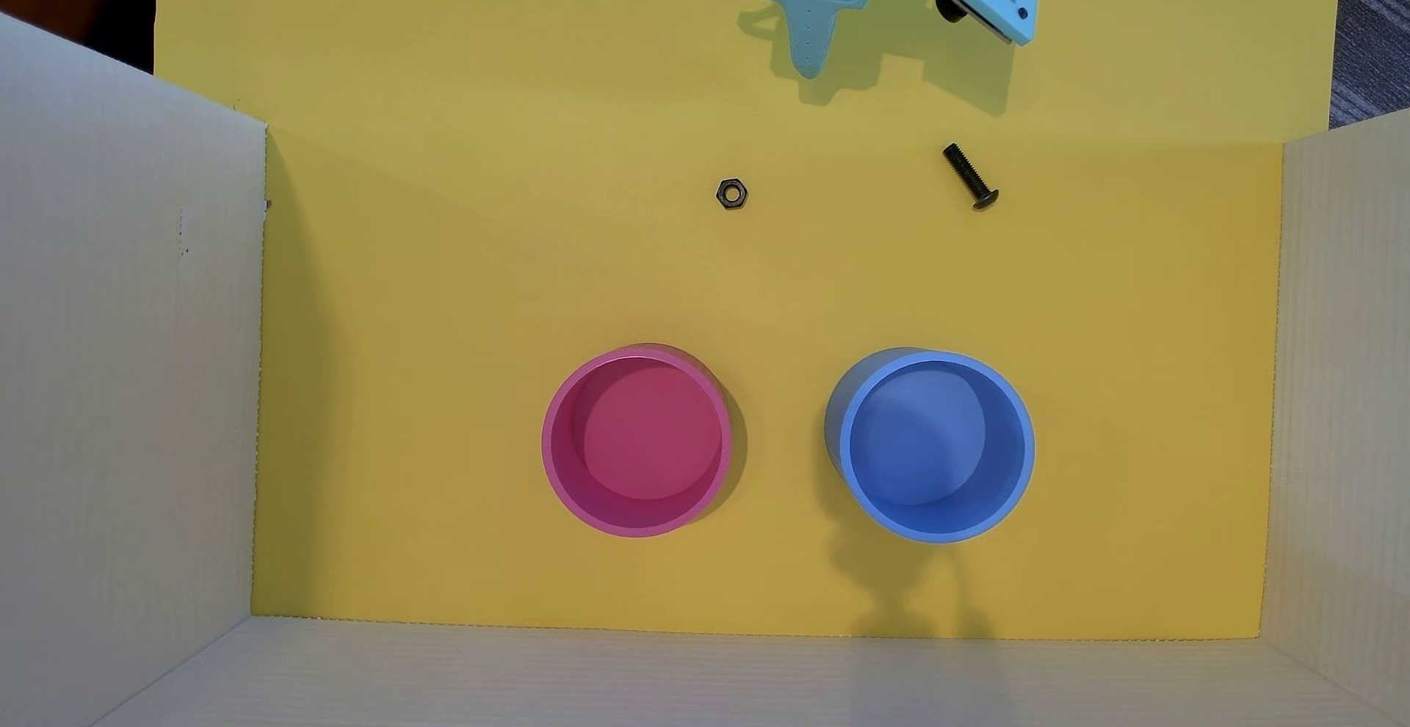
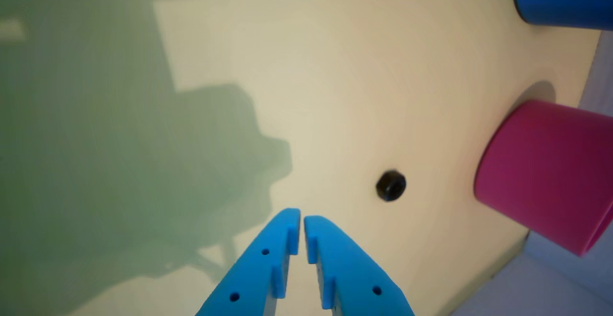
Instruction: Pick up the bolt and place it in the pink box
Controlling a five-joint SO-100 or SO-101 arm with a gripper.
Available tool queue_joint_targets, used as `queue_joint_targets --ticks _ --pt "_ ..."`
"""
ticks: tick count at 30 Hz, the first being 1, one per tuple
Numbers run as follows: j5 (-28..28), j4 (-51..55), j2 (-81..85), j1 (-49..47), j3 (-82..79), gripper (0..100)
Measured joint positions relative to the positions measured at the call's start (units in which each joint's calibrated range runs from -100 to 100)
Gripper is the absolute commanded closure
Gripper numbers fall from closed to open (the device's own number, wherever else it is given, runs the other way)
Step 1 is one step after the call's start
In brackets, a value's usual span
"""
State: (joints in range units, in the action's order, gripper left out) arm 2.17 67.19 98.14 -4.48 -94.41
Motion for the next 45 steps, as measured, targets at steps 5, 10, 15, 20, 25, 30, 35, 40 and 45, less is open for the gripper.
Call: queue_joint_targets --ticks 5,10,15,20,25,30,35,40,45 --pt "1.0 0.0 -0.1 -5.8 -0.5 99" --pt "1.0 0.0 0.1 -6.9 -0.5 99" --pt "1.0 0.0 0.1 -7.0 -0.5 99" --pt "1.0 0.0 0.1 -6.6 -0.5 99" --pt "1.0 0.0 0.1 -6.6 -0.5 99" --pt "1.0 0.0 0.1 -6.6 -0.5 99" --pt "1.0 0.0 0.1 -6.6 -0.5 99" --pt "1.0 0.0 0.1 -6.6 -0.5 99" --pt "0.9 -2.0 -0.6 -6.9 1.1 98"
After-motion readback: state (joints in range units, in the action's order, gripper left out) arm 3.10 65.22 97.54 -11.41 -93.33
